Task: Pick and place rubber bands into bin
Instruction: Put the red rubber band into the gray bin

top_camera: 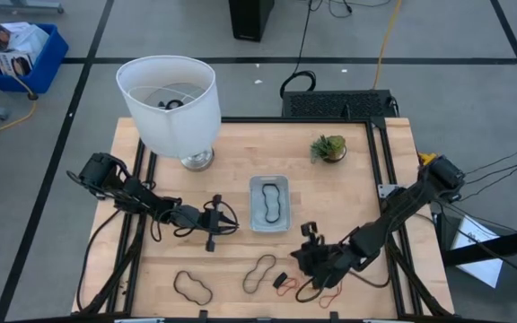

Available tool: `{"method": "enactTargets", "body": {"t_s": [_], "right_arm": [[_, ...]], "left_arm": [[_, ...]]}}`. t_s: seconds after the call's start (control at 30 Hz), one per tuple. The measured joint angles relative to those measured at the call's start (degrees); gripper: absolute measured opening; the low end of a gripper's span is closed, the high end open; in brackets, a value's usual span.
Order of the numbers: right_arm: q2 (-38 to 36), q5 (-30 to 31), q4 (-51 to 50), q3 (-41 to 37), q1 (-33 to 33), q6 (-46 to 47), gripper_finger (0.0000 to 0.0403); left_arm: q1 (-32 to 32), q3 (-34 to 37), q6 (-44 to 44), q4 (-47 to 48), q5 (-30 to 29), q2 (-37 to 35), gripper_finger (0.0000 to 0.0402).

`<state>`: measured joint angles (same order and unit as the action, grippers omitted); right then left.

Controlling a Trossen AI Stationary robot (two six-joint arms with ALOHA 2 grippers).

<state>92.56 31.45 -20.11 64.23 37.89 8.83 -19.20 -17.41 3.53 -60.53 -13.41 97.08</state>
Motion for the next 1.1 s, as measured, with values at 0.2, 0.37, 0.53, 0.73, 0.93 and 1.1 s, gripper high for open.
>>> {"method": "enactTargets", "body": {"t_s": [0.2,0.37,0.53,0.73,0.93,1.1], "right_arm": [[-4.21,10.6,0.9,1.1,-4.7,-4.84,0.0],[-7.06,13.46,4.52,1.24,-10.33,-11.67,0.0],[-8.19,11.34,9.08,1.29,-15.44,-15.88,0.0],[-7.45,2.35,9.22,0.0,-21.09,-13.89,0.0],[-7.05,-5.31,9.15,-3.74,-24.74,-10.12,0.0],[-7.03,-6.12,9.05,-7.66,-25.56,-8.3,0.0]], "left_arm": [[0.0,0.0,-0.03,0.19,0.0,0.0,0.0035],[0.0,0.0,-0.28,0.44,0.0,0.0,0.0035],[0.0,0.0,-0.32,0.65,0.0,-0.01,0.0035],[-0.02,0.0,-0.46,0.83,0.0,0.0,0.0035],[-0.02,0.0,-0.82,1.32,0.0,0.0,0.0035],[-0.02,0.0,-0.87,1.71,0.0,0.0,0.0035]]}}
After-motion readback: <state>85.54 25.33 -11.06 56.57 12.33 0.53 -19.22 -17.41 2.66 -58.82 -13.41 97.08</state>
